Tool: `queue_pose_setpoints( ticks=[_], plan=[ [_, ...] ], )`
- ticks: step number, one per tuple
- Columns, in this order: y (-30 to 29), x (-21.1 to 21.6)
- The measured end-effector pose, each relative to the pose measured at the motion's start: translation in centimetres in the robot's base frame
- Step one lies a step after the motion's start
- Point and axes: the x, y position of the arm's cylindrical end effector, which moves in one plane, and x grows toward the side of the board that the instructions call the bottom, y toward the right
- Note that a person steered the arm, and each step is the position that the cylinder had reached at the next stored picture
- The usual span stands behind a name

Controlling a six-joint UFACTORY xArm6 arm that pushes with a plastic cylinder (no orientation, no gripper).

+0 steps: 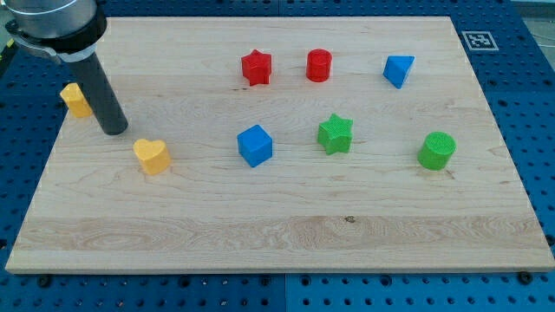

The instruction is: Move the yellow heart to the left of the blue cube

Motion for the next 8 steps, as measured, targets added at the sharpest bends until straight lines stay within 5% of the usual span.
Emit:
queue_pose_setpoints(
  ticks=[5,8],
  plan=[
    [1.2,2.0],
    [1.0,6.8]
  ],
)
